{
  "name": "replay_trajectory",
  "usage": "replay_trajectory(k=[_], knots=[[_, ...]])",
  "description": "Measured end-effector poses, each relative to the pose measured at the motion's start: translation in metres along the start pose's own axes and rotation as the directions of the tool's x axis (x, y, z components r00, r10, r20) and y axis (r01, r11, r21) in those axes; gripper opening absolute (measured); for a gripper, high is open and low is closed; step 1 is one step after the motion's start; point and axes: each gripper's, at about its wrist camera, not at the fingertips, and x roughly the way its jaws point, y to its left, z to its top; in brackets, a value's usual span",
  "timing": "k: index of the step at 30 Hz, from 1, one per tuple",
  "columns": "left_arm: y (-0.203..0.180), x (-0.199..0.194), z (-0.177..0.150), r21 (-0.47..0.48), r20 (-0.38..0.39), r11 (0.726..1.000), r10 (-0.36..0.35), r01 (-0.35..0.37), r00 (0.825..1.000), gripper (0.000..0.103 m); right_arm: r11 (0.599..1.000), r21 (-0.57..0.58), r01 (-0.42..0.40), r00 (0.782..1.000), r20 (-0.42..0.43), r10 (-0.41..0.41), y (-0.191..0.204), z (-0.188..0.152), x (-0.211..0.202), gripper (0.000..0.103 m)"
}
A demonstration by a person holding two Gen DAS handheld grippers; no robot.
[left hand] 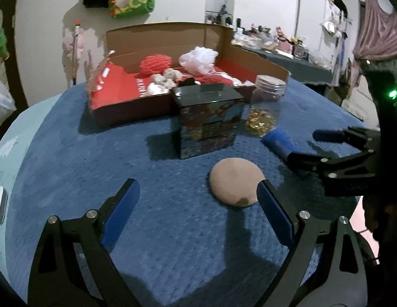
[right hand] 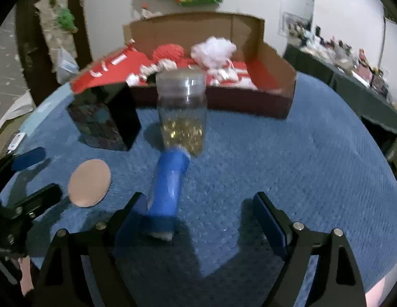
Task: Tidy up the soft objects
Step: 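Grasp the blue sponge with the right tool while the left tool grasps the beige puff, then carry the beige puff and blue sponge over the box with both tools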
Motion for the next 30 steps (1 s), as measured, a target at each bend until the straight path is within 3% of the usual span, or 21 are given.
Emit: replay_trajectory(k=[6,12,14,16,18,20,22,30], knots=[[-0.013,0.014,0.007,0.046,-0.045,0.998,-0.033,0.035,0.998,0.094,0.991,-0.034,-0.131,0.991,0.03,0.132,-0.006,0.002,-0.005,0.087],[-0.022,0.024,0.012,0.069,-0.073,0.997,-0.037,0.042,0.997,0.093,0.985,-0.105,-0.139,0.989,0.034,0.143,0.009,-0.001,0.003,0.083],[-0.024,0.026,0.012,0.078,-0.082,0.996,-0.042,0.048,0.996,0.087,0.983,-0.125,-0.137,0.989,0.037,0.143,0.011,-0.002,0.005,0.071],[-0.028,0.027,0.013,0.093,-0.083,0.994,-0.045,0.053,0.996,0.063,0.981,-0.134,-0.141,0.988,0.043,0.148,0.013,-0.003,0.006,0.063],[-0.032,0.03,0.012,0.111,-0.095,0.992,-0.054,0.065,0.994,0.049,0.979,-0.146,-0.141,0.987,0.054,0.15,0.014,-0.004,0.007,0.056],[-0.036,0.034,0.01,0.115,-0.111,0.988,-0.092,0.104,0.99,0.048,0.976,-0.155,-0.153,0.985,0.061,0.164,0.015,-0.005,0.007,0.031],[-0.038,0.032,0.009,0.121,-0.092,0.988,-0.086,0.097,0.992,0.046,0.973,-0.16,-0.166,0.979,0.092,0.182,0.015,-0.008,0.003,0.026],[-0.041,0.007,0.015,0.111,-0.015,0.985,-0.129,0.13,0.992,0.046,0.964,-0.162,-0.21,0.957,0.166,0.236,0.02,-0.006,-0.023,0.023]])
